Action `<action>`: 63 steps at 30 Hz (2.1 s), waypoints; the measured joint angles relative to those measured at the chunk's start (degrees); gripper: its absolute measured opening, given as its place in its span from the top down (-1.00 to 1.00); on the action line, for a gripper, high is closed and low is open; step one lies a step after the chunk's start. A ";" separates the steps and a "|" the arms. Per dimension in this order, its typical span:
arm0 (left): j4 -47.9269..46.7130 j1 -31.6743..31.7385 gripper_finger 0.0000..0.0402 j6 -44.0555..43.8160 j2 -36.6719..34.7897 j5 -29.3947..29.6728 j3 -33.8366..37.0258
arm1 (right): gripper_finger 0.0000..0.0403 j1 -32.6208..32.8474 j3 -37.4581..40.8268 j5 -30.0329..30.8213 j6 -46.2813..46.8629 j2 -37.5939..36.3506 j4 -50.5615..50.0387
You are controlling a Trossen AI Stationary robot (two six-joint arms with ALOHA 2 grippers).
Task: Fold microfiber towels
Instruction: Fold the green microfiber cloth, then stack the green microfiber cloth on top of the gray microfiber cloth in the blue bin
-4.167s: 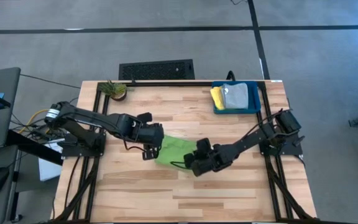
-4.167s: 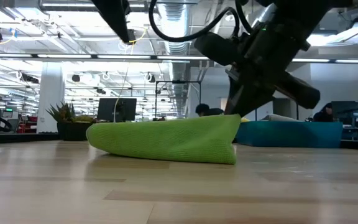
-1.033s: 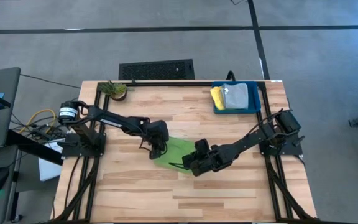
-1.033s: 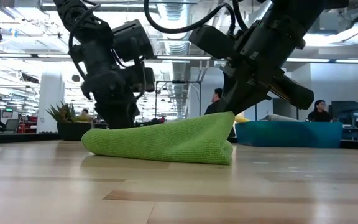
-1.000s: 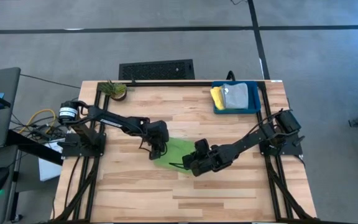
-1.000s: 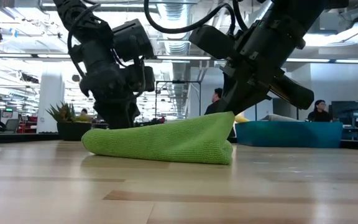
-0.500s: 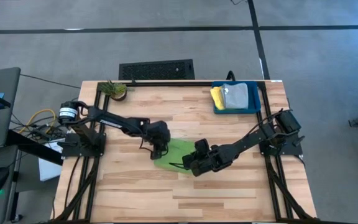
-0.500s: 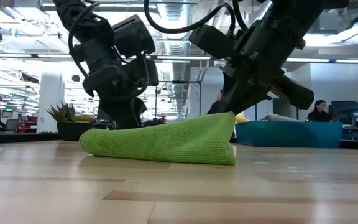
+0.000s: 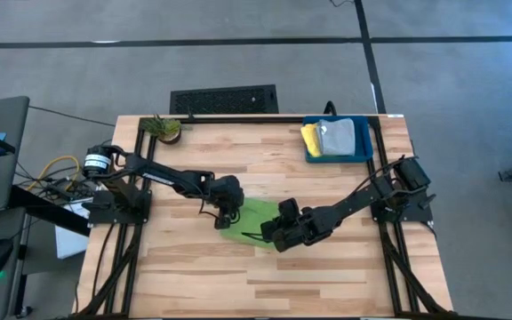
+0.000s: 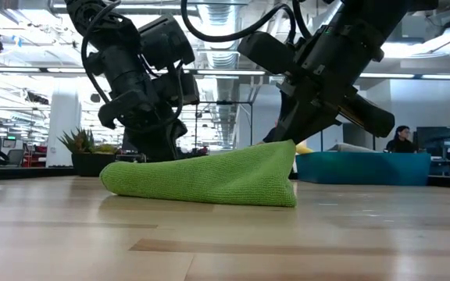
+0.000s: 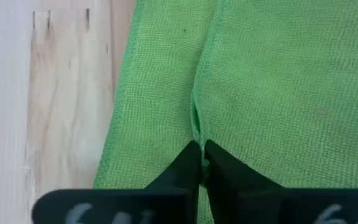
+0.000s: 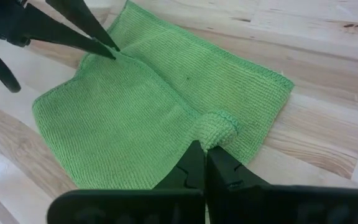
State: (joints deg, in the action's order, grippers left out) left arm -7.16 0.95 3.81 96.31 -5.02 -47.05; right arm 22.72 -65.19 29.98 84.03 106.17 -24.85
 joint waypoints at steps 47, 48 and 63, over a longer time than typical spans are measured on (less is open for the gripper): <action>-7.98 3.82 0.81 -1.27 -8.59 13.30 -0.04 | 0.64 -13.18 -3.58 -10.33 -23.02 0.02 -7.47; -7.98 3.82 0.76 -1.27 -8.59 13.33 -0.04 | 0.60 -13.31 -3.58 -10.36 -23.04 0.02 -7.49; -10.38 2.79 0.24 -6.79 -13.87 13.44 -0.43 | -0.16 -9.47 -5.04 -8.58 -44.75 -3.62 -7.63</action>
State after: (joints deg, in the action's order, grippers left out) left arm -17.54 3.74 -2.98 82.45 8.42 -47.48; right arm 13.25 -70.23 21.40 39.28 102.55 -32.48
